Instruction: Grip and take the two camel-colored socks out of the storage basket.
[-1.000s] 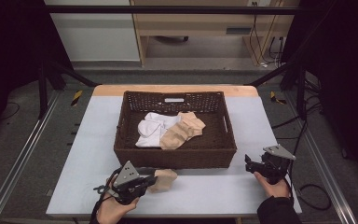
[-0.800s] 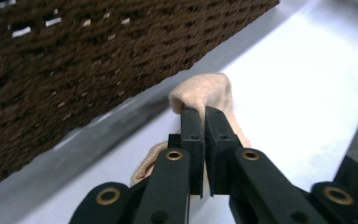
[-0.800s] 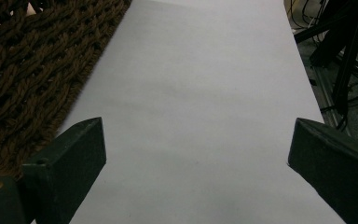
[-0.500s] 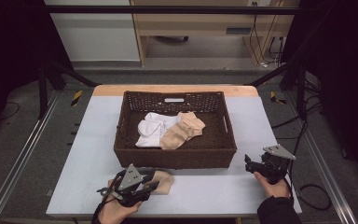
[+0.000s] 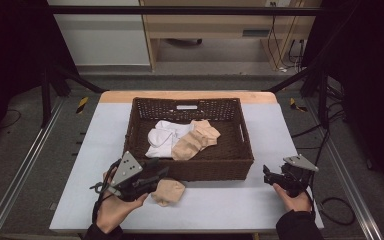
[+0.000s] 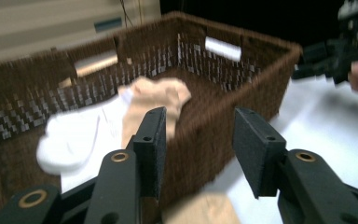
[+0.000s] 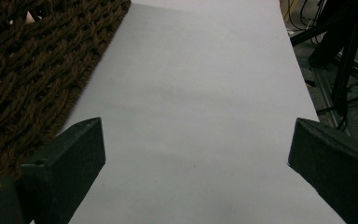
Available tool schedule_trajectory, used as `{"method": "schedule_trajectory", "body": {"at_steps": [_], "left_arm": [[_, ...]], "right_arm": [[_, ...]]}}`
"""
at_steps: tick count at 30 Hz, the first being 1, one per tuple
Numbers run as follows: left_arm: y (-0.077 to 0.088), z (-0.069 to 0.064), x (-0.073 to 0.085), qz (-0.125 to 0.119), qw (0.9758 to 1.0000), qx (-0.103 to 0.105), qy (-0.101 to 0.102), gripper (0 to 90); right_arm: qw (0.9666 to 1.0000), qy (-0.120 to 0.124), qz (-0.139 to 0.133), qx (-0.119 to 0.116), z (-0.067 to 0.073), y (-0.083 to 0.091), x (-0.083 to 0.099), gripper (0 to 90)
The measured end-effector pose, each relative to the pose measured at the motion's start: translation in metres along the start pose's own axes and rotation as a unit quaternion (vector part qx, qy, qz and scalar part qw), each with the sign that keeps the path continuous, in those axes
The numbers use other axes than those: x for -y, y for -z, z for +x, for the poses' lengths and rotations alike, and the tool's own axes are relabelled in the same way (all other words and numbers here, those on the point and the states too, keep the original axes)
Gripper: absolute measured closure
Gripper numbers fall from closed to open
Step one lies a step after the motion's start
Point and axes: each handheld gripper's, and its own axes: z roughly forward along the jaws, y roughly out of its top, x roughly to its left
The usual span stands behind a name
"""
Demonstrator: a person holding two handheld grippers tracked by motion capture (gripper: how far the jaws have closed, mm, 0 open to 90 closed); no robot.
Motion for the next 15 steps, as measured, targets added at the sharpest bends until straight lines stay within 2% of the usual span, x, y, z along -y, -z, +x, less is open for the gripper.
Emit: {"method": "schedule_trajectory", "body": {"at_steps": [7, 11, 13, 15], "left_arm": [[-0.017, 0.012, -0.035, -0.018, 0.9997, -0.015, 0.002, 51.0], [-0.034, 0.021, -0.05, -0.022, 0.9996, -0.014, 0.013, 48.9], [-0.045, 0.028, -0.055, -0.02, 0.9992, -0.018, 0.028, 48.2], [-0.054, 0.033, -0.058, -0.016, 0.999, -0.026, 0.032, 47.3]], "right_arm": [[1.0, -0.003, -0.001, -0.003, 0.0, 0.0, -0.001, 3.6], [1.0, -0.002, -0.002, -0.003, 0.0, -0.001, -0.001, 3.6], [1.0, -0.003, -0.001, -0.003, -0.001, -0.001, -0.001, 3.7], [1.0, -0.003, 0.0, -0.002, 0.0, -0.002, -0.001, 3.8]]}}
